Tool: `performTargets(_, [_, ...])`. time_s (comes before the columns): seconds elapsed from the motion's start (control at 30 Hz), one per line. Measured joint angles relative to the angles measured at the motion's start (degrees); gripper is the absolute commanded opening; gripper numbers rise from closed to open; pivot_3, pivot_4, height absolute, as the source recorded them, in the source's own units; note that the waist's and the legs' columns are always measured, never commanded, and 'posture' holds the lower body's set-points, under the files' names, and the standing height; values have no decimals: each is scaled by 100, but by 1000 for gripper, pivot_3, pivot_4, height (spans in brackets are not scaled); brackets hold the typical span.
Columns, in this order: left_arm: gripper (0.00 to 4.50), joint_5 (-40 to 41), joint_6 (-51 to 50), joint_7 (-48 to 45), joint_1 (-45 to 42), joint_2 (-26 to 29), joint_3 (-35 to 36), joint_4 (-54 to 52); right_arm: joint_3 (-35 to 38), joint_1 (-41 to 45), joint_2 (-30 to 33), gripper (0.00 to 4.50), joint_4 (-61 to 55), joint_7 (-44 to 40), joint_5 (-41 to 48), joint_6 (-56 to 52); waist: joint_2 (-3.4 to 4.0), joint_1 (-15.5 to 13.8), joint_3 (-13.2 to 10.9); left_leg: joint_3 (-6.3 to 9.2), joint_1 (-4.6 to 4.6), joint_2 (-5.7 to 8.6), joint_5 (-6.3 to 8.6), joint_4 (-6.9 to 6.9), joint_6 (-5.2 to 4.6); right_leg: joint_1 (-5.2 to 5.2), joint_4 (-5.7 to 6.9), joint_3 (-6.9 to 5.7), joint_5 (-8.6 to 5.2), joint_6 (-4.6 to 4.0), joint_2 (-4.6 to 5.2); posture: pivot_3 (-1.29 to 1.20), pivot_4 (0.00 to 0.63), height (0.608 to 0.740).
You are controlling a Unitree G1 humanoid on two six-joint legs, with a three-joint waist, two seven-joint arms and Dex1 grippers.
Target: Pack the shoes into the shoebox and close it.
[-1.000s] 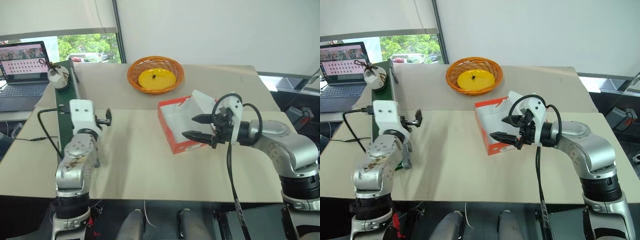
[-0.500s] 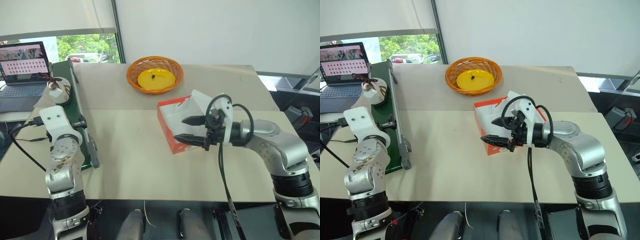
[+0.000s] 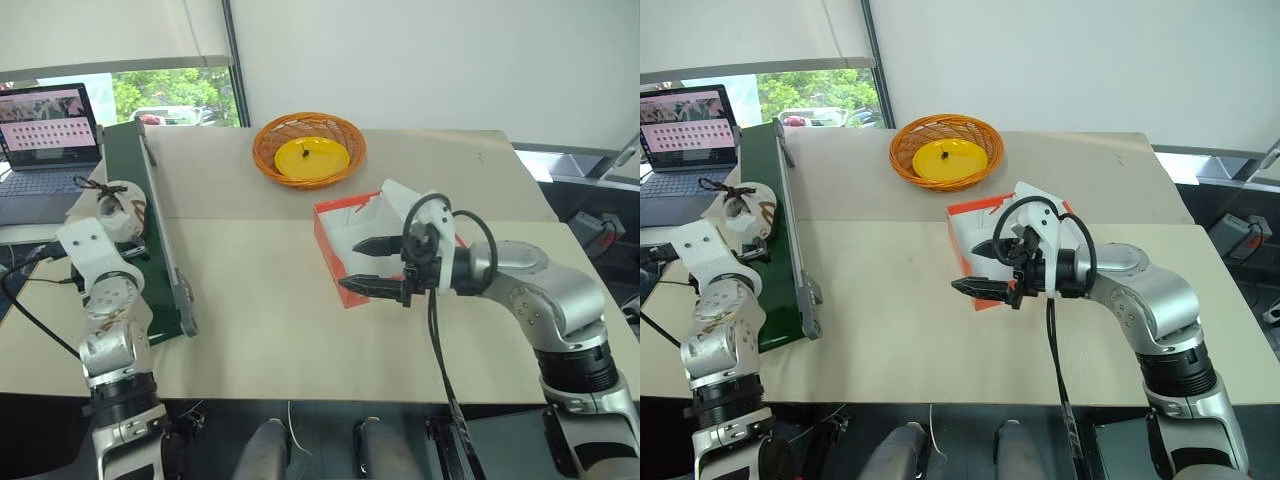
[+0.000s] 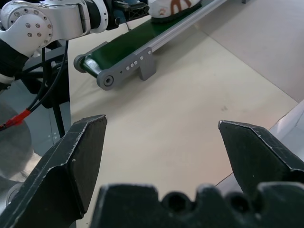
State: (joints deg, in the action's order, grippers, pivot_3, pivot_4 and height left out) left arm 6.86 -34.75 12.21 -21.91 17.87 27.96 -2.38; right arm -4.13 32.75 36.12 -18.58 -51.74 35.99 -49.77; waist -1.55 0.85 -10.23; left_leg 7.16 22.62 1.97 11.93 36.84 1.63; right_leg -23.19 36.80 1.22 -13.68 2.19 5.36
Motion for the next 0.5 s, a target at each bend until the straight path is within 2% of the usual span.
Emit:
performTargets(0.37, [4500,242,-93,-362,-227,203,1,640,100,0,101,4448,0,129,3,0,0,-2,0,0,-5,0,-1,0,1,0,9,0,0,0,-1,0,150,740])
performTargets(0.47, [3801,278,-139,-384,-253,203,19,769,108,-1,141,4500,0,164,3,0,0,1,0,0,-5,-1,-1,0,1,0,8,0,0,0,-1,0,150,740])
performTargets(0.5, [3443,315,-136,-405,-253,200,21,786,112,-3,151,4500,0,179,3,0,0,9,0,0,-5,-1,-1,0,1,0,8,0,0,0,-1,0,150,740])
